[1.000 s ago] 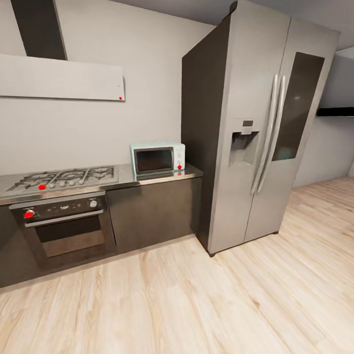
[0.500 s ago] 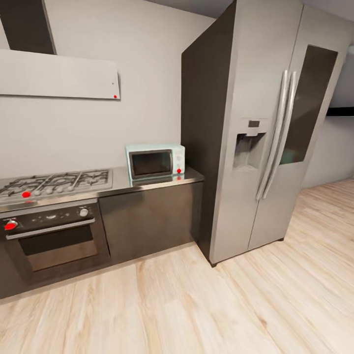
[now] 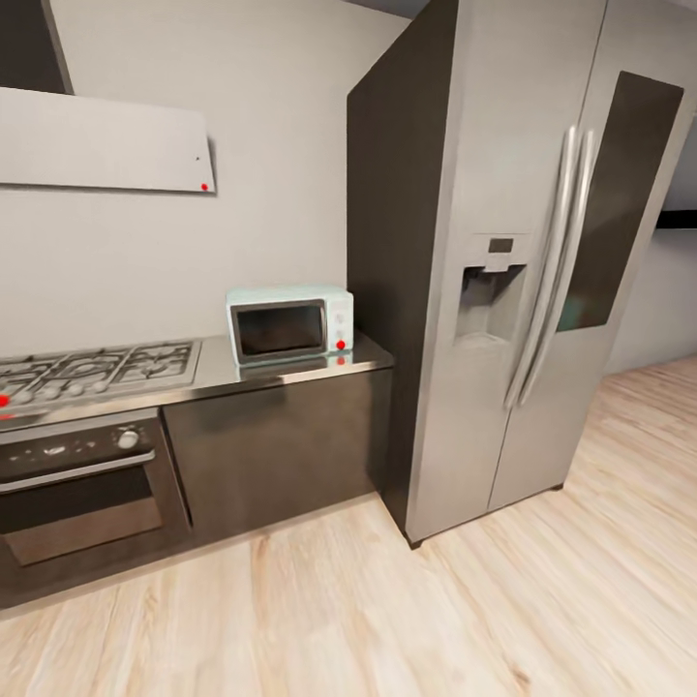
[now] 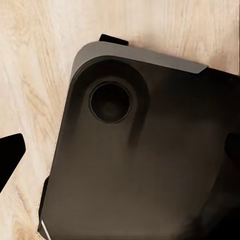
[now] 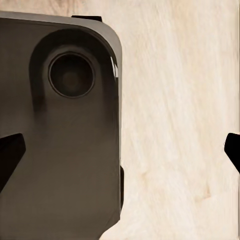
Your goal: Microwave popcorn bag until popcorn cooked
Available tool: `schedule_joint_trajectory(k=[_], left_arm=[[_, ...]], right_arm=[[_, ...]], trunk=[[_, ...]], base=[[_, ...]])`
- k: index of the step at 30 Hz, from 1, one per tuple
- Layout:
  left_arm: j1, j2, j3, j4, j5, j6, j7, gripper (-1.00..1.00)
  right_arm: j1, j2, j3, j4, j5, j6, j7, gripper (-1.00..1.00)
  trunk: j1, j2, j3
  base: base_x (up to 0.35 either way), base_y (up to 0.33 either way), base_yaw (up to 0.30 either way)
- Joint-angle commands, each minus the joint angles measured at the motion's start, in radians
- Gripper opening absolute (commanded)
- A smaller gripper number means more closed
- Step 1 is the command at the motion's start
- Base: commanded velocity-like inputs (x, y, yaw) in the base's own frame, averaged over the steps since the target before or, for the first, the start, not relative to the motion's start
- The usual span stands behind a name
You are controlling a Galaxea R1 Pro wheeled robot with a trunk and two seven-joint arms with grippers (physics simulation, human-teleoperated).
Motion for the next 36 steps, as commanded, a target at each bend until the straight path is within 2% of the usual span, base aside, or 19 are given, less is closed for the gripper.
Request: schedule_joint_trajectory(k=[1,24,28,36], left_arm=[[0.0,0.0,0.004,0.0,0.002,-0.002,0.0,1.0],[0.0,0.001,0.005,0.0,0.002,-0.004,0.0,1.0],[0.0,0.001,0.006,0.0,0.001,-0.004,0.0,1.0],[0.0,0.001,0.006,0.0,0.001,-0.004,0.0,1.0]], right_arm=[[0.0,0.0,0.0,0.001,0.002,-0.004,-0.002,1.0],[0.0,-0.001,0.002,0.001,0.002,-0.004,-0.002,1.0],[0.0,-0.005,0.001,0.001,0.004,-0.005,-0.002,1.0],[0.0,-0.008,0.0,0.001,0.004,-0.005,-0.002,1.0]], trunk=[[0.001,0.0,-0.001],[0.001,0.0,-0.001],[0.001,0.0,-0.001],[0.001,0.0,-0.001]], base=[[0.32,-0.15,0.0],[0.32,-0.136,0.001],[0.218,-0.013,0.191],[0.014,-0.001,0.269]])
